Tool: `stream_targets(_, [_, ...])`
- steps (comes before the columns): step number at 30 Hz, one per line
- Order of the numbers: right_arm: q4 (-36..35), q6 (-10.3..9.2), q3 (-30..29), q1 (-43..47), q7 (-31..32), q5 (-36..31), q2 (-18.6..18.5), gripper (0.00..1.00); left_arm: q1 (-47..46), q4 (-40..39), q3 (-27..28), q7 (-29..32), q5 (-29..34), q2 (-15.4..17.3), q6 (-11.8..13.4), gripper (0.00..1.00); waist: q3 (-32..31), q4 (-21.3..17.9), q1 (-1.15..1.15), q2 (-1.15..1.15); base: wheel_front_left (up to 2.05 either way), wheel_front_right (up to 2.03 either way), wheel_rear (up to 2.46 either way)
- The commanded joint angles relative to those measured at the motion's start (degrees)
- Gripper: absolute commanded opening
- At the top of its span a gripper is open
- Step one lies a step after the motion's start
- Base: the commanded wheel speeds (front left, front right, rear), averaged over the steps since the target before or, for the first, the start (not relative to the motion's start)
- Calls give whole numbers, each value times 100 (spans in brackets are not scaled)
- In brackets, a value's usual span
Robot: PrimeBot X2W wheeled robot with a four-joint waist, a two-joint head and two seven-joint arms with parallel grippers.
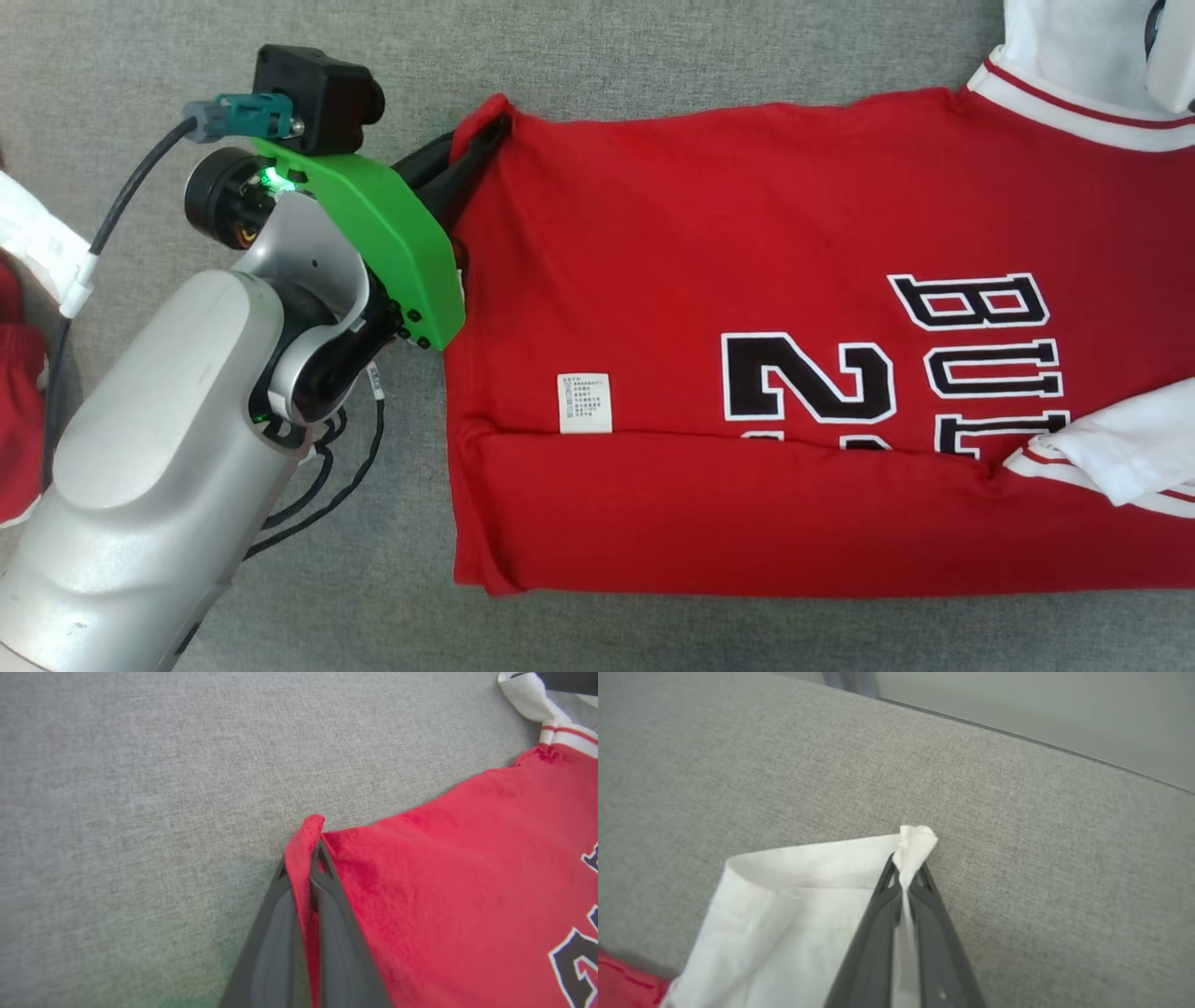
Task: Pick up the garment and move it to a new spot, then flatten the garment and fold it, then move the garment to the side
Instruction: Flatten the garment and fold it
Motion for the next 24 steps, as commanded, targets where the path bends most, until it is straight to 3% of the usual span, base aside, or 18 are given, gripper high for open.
stream_targets(1, [-80, 4, -79, 111, -114, 104, -79, 0, 68, 8, 31, -70, 30, -12, 25, 0, -117, -64, 0, 0, 0, 0, 0])
stream_targets(5, [-405, 4, -230, 467, -507, 353, -225, 0, 235, -121, 77, -271, 44, 20, 29, 0, -394, -187, 0, 0, 0, 0, 0])
stream_targets(14, [-1215, 4, -733, 1930, -1304, 752, -589, 0, 1217, -1062, 170, -457, -62, 449, 353, 0, -1153, -524, 0, 0, 0, 0, 0])
stream_targets(24, [-1707, 4, -1282, 3601, -1728, 826, -431, 0, 2336, -1864, 235, -482, -248, 870, 790, 0, -1662, -788, 0, 0, 0, 0, 0])
